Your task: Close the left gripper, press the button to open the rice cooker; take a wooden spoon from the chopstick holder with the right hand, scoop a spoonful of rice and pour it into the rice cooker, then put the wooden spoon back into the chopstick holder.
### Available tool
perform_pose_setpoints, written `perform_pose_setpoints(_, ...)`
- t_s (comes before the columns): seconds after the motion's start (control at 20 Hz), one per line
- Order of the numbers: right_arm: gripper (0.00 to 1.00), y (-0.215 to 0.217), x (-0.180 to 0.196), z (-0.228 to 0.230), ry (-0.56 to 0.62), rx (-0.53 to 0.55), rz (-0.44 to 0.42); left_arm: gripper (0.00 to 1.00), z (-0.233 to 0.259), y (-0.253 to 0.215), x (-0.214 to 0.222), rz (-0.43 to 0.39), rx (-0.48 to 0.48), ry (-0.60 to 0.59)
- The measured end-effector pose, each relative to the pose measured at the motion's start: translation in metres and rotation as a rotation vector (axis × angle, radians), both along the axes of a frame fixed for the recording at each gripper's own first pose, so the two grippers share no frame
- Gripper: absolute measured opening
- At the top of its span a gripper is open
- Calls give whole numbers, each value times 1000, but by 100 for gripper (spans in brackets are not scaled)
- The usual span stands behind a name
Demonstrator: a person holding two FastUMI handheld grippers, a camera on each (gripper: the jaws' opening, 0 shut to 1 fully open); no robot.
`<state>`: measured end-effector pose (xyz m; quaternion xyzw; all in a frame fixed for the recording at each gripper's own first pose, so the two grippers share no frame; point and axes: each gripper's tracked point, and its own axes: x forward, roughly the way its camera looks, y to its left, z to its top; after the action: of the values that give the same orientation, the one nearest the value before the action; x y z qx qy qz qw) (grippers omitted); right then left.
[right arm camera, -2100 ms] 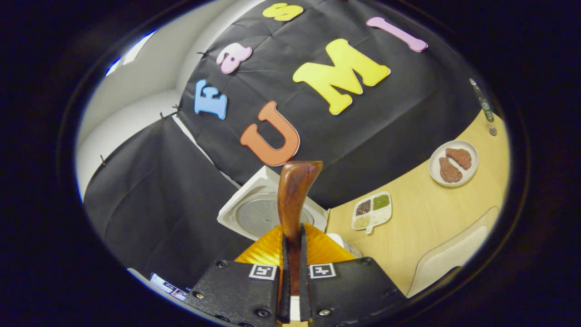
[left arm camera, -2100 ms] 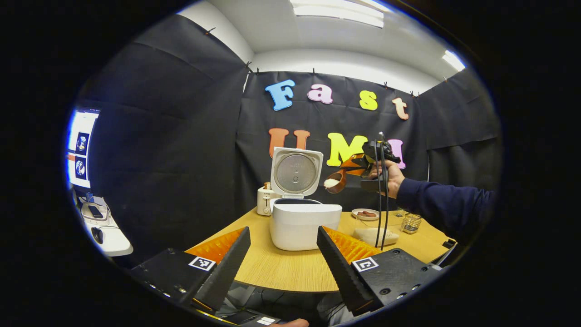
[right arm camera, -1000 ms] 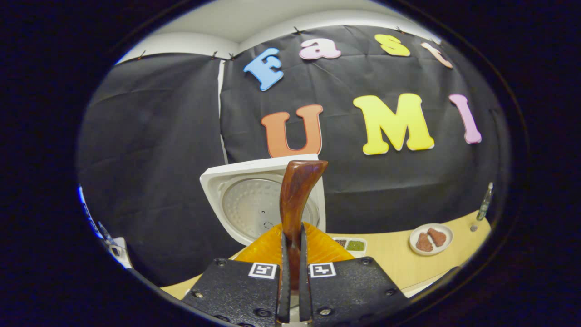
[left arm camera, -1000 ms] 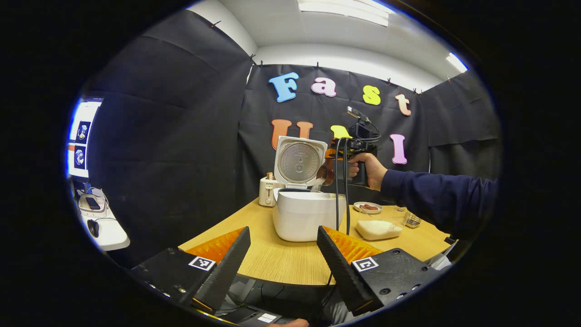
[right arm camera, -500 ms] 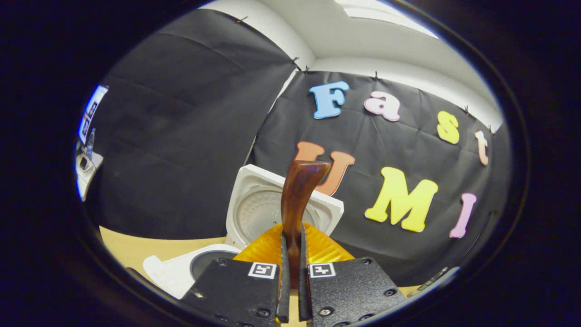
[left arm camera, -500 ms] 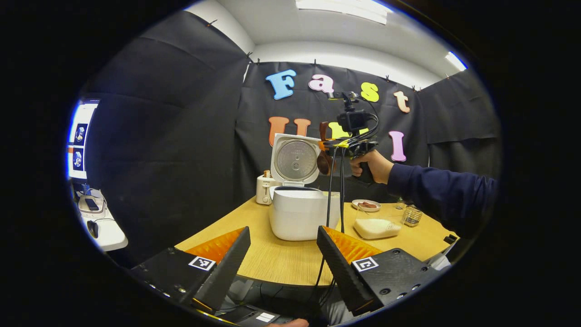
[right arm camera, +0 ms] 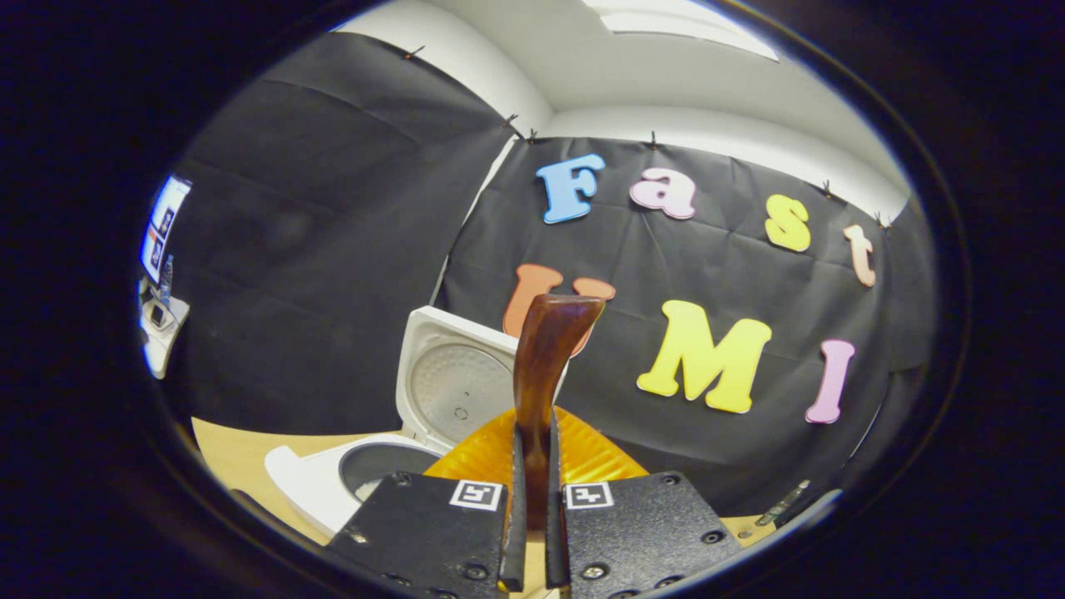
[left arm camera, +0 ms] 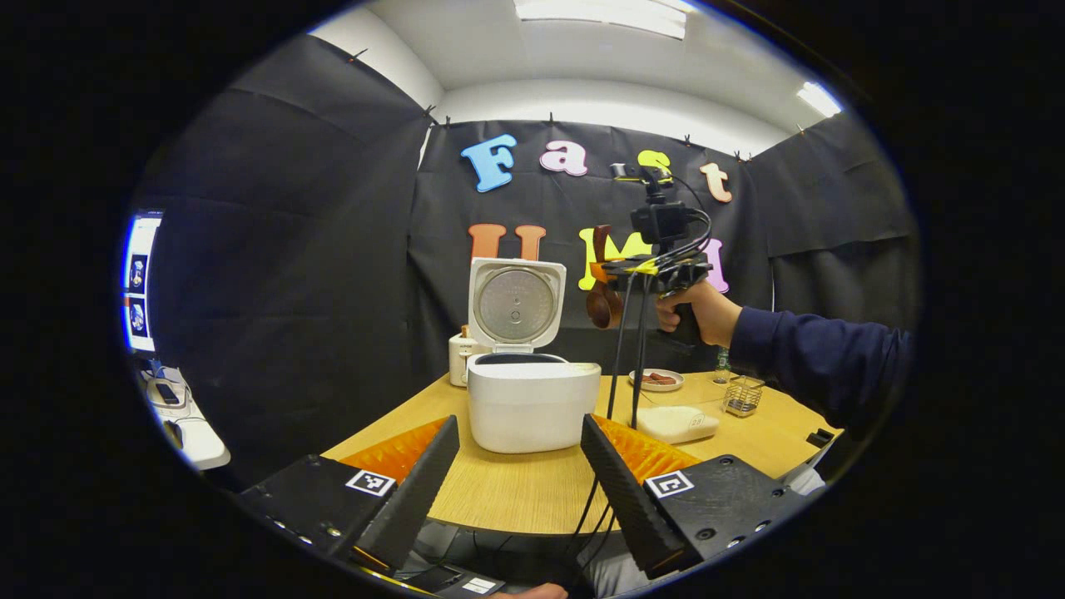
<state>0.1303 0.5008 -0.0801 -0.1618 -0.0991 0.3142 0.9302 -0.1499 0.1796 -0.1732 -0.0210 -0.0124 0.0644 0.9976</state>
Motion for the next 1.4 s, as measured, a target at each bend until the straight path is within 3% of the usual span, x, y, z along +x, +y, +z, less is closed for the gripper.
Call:
perform_pose_setpoints(0.55,15,-197,24,30,52,166,-189,94,9,-25,4,-79,42,-19)
perform_pose_setpoints(0.8,15,-280,34,41,8,201,-284,94,13,-35,13,-115,46,-34)
perform_pose_setpoints(1.1,15,-358,63,15,41,234,-371,95,19,-37,22,-95,17,-64)
perform_pose_setpoints(1.4,16,-400,104,-47,133,289,-398,94,21,-33,29,-77,22,-70)
